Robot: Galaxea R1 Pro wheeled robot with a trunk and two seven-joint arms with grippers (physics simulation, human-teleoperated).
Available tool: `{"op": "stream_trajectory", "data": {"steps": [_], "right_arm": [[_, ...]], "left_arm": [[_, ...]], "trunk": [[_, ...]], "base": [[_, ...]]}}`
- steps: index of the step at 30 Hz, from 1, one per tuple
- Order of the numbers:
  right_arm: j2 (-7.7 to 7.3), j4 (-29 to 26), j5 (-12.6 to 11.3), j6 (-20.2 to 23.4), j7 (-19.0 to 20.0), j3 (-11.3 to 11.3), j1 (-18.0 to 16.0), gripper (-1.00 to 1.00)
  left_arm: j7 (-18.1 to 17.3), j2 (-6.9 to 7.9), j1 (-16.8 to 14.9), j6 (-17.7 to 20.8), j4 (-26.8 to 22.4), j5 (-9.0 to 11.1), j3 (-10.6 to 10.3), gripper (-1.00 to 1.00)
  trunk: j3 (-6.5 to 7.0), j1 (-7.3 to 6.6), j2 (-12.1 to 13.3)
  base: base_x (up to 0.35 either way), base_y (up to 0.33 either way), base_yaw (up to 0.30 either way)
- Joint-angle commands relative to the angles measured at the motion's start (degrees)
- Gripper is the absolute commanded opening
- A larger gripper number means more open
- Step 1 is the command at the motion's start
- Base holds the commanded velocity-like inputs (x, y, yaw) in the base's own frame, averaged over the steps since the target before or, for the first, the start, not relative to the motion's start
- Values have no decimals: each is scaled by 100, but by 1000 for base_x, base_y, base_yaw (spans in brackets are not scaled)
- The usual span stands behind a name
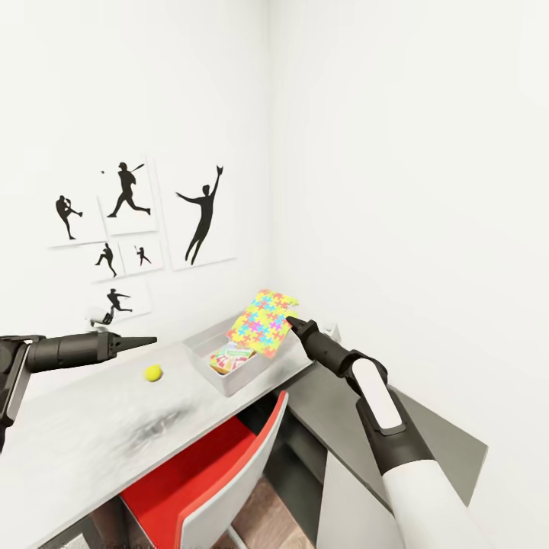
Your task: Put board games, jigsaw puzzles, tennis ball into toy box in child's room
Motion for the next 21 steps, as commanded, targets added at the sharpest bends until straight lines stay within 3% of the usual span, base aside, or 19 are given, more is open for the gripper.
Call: {"op": "stream_trajectory", "data": {"steps": [1,4,10,16,19,21], "right_arm": [[3,-4,-37,16,-27,-3,-3,-100],[13,-3,-40,16,-120,-3,-25,-100],[85,93,-135,16,-851,-20,-251,-100],[78,894,-708,2,-1449,-39,-943,-100],[46,1136,-786,-12,-1568,-105,-1153,-100],[31,1292,-808,-17,-1638,-302,-1301,-100]], "left_arm": [[-20,1,-1,60,1,-1,-1,100],[-20,-1,0,58,0,-1,-1,100],[-20,1,0,63,0,-1,-1,100],[-20,1,1,66,-1,-1,2,100],[-20,1,-1,66,-1,-1,3,100],[-20,1,-5,66,-1,-2,0,100]], "trunk": [[-5,2,-5],[-12,2,-5],[-26,2,-5],[-42,2,-5],[-50,2,-5],[-56,2,-5]], "base": [[2,0,255],[1,0,263],[0,0,268],[0,0,269],[0,0,269],[0,0,269]]}}
